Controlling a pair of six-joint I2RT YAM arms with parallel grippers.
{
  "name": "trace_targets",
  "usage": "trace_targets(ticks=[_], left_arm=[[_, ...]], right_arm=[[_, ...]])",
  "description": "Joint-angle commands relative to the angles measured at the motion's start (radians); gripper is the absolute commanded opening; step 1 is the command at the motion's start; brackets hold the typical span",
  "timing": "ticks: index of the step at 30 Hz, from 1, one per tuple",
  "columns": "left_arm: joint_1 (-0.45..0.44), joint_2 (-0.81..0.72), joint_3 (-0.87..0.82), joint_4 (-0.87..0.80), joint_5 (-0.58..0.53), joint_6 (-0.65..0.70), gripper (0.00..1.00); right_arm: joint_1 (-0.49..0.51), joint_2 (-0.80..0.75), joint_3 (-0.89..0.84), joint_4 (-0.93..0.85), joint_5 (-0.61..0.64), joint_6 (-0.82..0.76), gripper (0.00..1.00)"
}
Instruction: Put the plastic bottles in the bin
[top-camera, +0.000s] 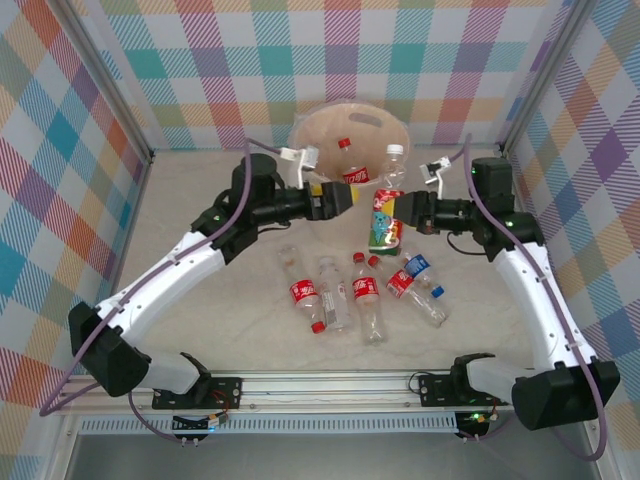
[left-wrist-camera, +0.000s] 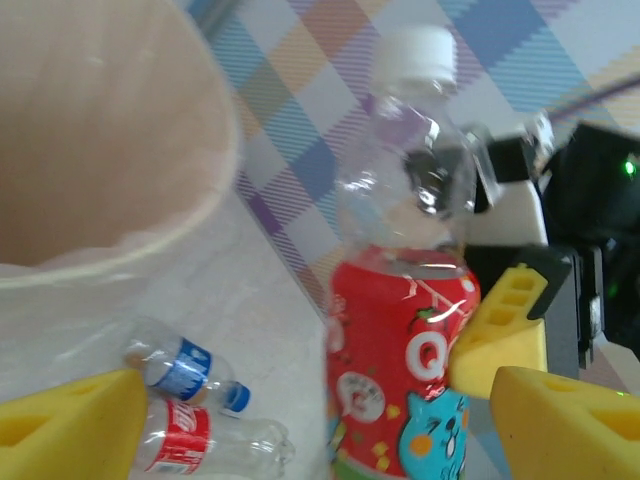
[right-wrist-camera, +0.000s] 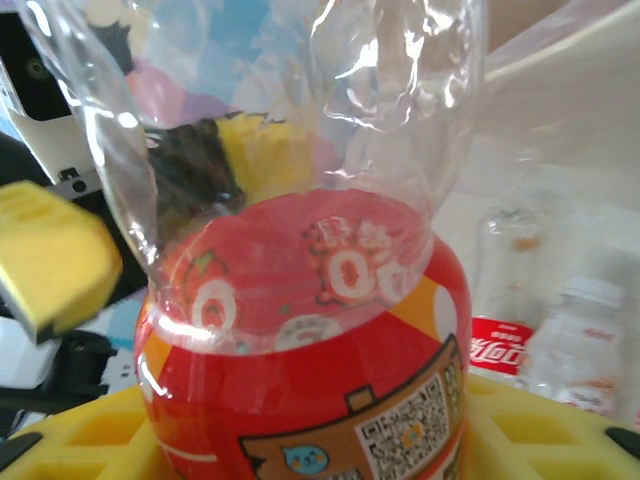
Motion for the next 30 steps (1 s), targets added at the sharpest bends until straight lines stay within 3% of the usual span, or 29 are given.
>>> trace_targets(ticks=[1, 14, 24, 30], left_arm=[[-0.041, 0.047, 0.003, 0.065, 0.055, 0.059, 0.9], [-0.092, 0.116, -0.032, 0.183, 0.218, 0.063, 0.93], [-0.096, 0.079, -0.084, 0.202, 0.255, 0.073, 0.97], [-0.099, 0.112, -0.046, 0.205, 0.252, 0.075, 0.94]], right_arm=[[0.022, 0.004, 0.016, 0.145, -0.038, 0.105, 0.55], [0.039, 0.03, 0.038, 0.164, 0.033, 0.124, 0.55], [0.04, 0.058, 0.086, 0.158, 0.066, 0.122, 0.55], [0.045, 0.043, 0.052, 0.176, 0.047, 0.133, 0.55]])
